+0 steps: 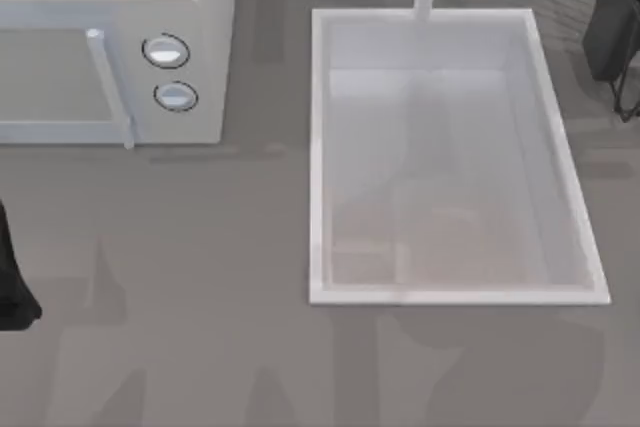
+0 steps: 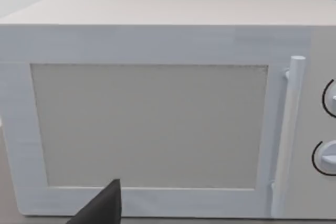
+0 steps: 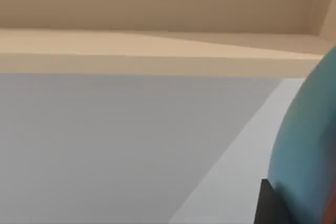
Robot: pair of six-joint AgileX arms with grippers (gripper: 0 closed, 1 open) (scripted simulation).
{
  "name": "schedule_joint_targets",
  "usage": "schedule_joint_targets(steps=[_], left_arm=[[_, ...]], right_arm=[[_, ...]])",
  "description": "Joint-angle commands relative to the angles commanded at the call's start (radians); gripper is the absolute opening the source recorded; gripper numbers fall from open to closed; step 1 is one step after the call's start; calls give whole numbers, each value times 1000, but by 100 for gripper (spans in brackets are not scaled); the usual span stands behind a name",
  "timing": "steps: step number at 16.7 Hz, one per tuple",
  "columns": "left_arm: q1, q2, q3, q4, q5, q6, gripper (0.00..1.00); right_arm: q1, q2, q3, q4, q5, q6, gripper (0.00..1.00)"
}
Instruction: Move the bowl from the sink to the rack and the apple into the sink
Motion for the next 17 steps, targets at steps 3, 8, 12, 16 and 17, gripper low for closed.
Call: schedule_joint_targets(steps=[3,8,12,16,17], left_arm=[[0,0,0,0,0,0,100],[0,0,0,0,0,0,100],[0,0,0,0,0,0,100],[0,0,0,0,0,0,100],[0,0,0,0,0,0,100]], right_arm=[[27,73,-69,94,21,4,0],[32,83,-80,104,24,5,0],[32,83,-80,104,24,5,30],[32,83,-80,104,24,5,60],[32,83,-80,104,24,5,68]])
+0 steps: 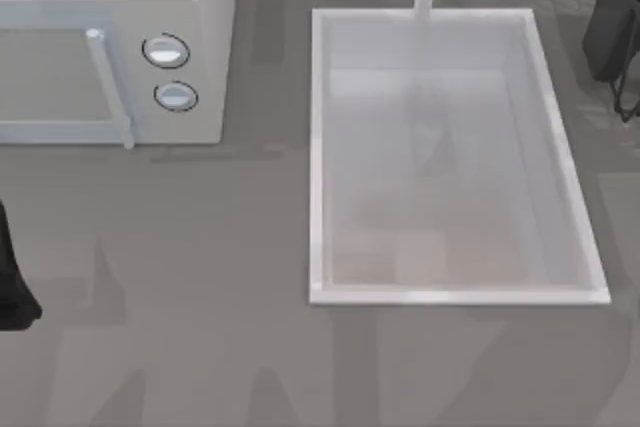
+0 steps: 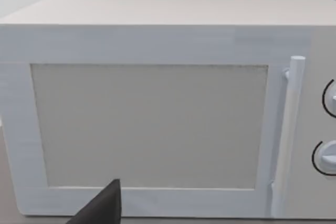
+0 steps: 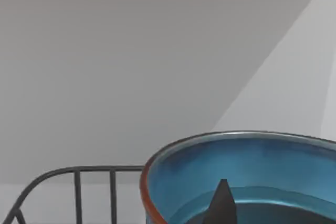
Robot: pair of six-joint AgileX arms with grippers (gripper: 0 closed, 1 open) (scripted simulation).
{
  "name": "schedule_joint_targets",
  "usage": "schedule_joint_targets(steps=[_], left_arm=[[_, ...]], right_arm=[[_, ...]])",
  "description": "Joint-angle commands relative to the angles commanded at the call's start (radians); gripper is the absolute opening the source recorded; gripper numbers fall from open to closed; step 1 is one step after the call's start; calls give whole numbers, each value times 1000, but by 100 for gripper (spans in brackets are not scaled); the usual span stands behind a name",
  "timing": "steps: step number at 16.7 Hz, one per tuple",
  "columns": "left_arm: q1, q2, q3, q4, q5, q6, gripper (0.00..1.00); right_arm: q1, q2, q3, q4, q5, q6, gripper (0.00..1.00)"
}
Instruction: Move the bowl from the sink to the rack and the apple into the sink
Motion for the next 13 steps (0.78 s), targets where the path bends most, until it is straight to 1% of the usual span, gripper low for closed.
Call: schedule_joint_targets(steps=[4,5,13], left_arm=[[0,0,0,0,0,0,100],[0,0,0,0,0,0,100],[0,0,0,0,0,0,100]], right_arm=[[0,0,0,0,0,0,98],[0,0,0,0,0,0,100],[-2,0,0,0,0,0,100]])
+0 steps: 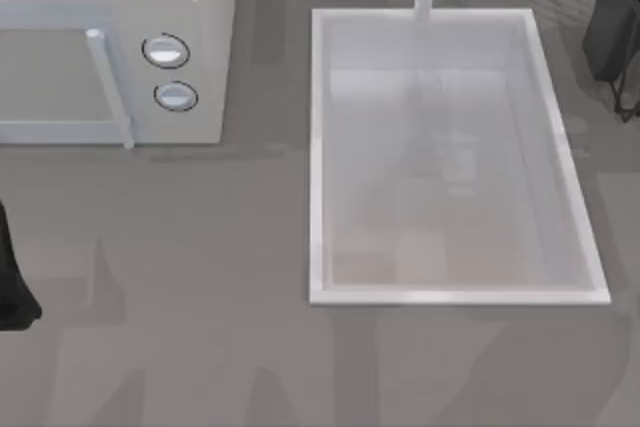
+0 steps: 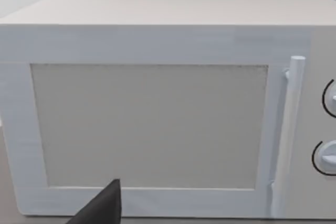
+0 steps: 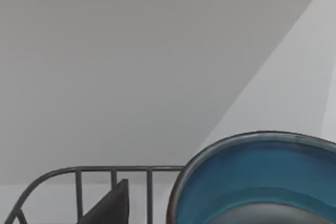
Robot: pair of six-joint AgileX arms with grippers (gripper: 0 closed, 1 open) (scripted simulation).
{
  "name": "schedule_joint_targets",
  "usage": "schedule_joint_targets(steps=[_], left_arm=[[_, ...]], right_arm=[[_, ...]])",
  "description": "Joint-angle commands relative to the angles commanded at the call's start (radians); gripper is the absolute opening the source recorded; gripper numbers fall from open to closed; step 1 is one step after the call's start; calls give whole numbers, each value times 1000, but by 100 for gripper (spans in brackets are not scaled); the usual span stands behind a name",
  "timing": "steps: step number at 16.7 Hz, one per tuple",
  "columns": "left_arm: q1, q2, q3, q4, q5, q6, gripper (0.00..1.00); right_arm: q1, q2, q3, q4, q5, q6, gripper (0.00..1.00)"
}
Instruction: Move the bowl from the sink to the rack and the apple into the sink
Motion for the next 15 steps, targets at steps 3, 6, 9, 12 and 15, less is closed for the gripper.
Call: schedule_joint_targets(steps=[3,6,9,12,15], left_arm=[[0,0,0,0,0,0,100],[0,0,0,0,0,0,100],[0,0,0,0,0,0,100],[0,0,0,0,0,0,100],[0,0,0,0,0,0,100]], right_arm=[[16,-25,-25,-22,-3,-6,100],[51,-127,-111,-97,7,-11,100],[83,-303,-222,-190,37,-7,100],[113,-545,-334,-287,74,5,100],[134,-735,-441,-370,111,15,100]])
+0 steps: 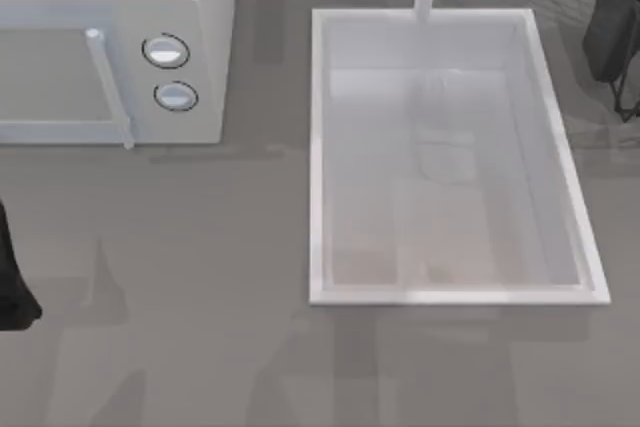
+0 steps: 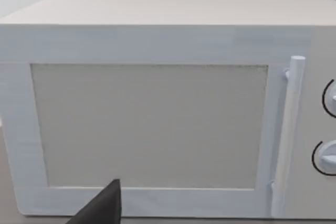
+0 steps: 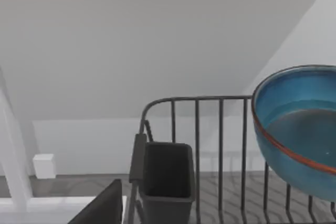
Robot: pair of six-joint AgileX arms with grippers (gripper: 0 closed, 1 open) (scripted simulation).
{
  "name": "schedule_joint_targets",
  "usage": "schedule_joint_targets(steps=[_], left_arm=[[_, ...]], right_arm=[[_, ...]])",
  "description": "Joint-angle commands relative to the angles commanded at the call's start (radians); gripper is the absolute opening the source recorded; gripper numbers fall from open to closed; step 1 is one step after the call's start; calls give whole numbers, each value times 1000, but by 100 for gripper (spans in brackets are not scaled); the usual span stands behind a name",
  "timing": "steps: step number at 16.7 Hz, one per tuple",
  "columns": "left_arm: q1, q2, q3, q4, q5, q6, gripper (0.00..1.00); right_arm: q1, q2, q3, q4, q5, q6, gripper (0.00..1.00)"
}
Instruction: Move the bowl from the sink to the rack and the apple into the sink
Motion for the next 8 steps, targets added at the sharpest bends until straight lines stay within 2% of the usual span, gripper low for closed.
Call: schedule_joint_targets(steps=[4,8], left_arm=[[0,0,0,0,0,0,100],[0,0,0,0,0,0,100]], right_arm=[[30,-250,-101,-89,55,1,100],[64,-624,-240,-198,99,-9,100]])
